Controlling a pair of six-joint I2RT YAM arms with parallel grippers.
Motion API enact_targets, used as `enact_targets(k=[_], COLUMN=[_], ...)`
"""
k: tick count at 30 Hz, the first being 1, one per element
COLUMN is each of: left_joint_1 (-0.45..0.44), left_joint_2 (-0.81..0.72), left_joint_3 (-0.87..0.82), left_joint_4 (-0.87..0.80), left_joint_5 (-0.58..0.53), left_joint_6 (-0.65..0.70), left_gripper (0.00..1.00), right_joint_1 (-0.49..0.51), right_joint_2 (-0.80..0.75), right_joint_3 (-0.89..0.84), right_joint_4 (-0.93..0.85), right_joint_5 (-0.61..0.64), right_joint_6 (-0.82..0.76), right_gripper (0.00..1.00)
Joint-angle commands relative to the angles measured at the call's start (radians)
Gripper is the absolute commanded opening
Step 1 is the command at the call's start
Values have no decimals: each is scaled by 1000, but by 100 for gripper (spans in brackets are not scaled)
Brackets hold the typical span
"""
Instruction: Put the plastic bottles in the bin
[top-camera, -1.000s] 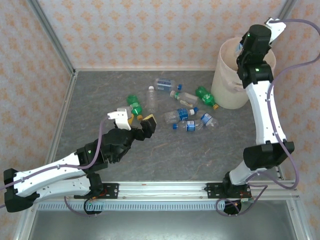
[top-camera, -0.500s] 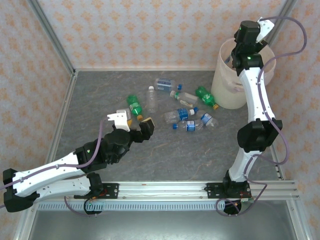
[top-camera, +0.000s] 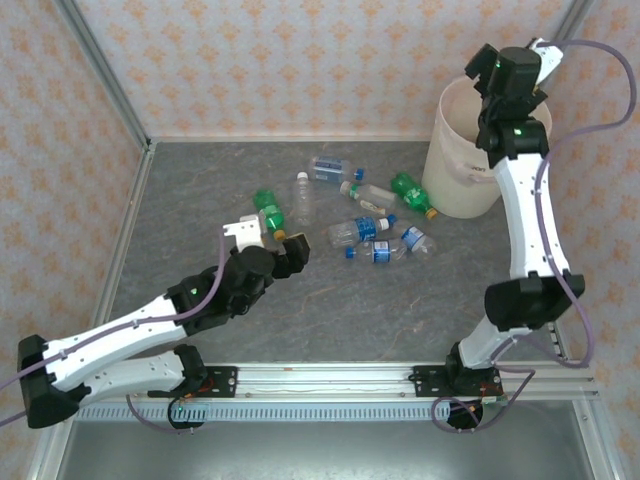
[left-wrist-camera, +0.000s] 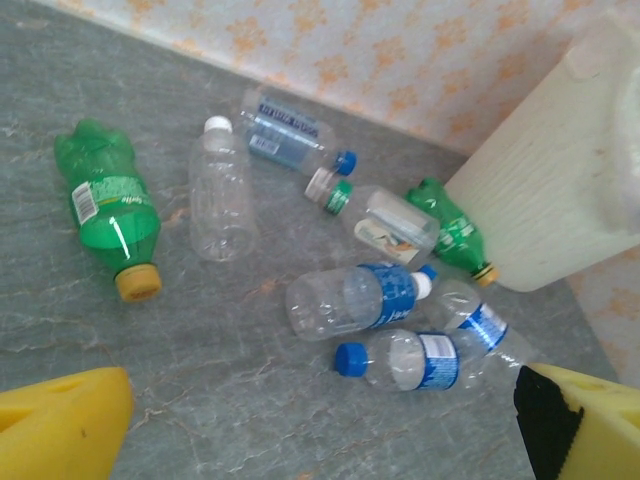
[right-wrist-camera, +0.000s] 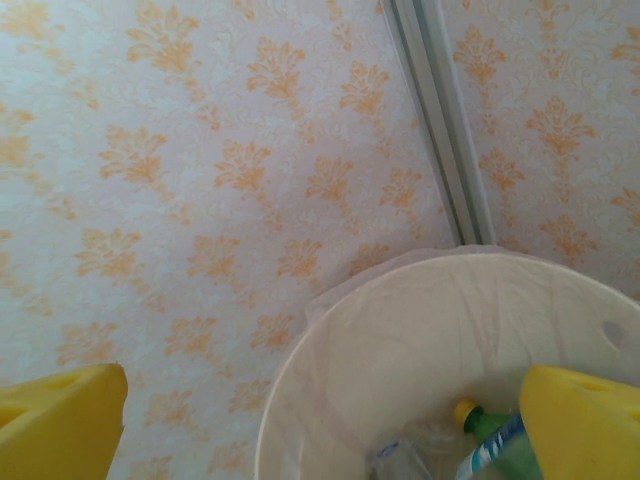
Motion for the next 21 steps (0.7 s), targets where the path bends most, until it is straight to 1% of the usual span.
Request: enact_targets(k=[1, 3, 6, 9, 11, 13, 16, 18, 21], left_joint_1=[23, 51, 111, 206, 255, 290, 348, 383, 448], left_joint_2=[79, 135, 202, 288, 335, 378, 435, 465, 503], left_joint_3=[98, 139, 170, 204, 221, 232, 231, 215, 170], left_joint_4=[-52, -69, -41, -58, -75, -88, -100, -95, -49], left_joint_5=[-23, -11, 62, 147, 172, 172, 209, 242, 329], left_joint_6=[-54, -74, -71, -76, -65, -49, -38, -44, -60], left_gripper=[99, 99, 99, 99, 99, 96, 92, 89, 83], right_joint_1=[4, 4, 4, 4, 4, 4, 6, 5, 5], right_joint_2=[-99, -157, -250, -326, -360, -389, -438, -477, -509], right_joint_3=[-75, -139, -251, -338, -373, -405, -460, -492, -518], right_joint_4=[20, 40, 75, 89, 81, 73, 71, 75, 70], right_joint_5=[-73, -110, -194, -280, -324, -380, -451, -489, -534], right_joint_6=[16, 20, 38, 43, 58, 67, 83, 86, 85], right_gripper=[100, 100, 100, 100, 100, 100, 100, 100, 100])
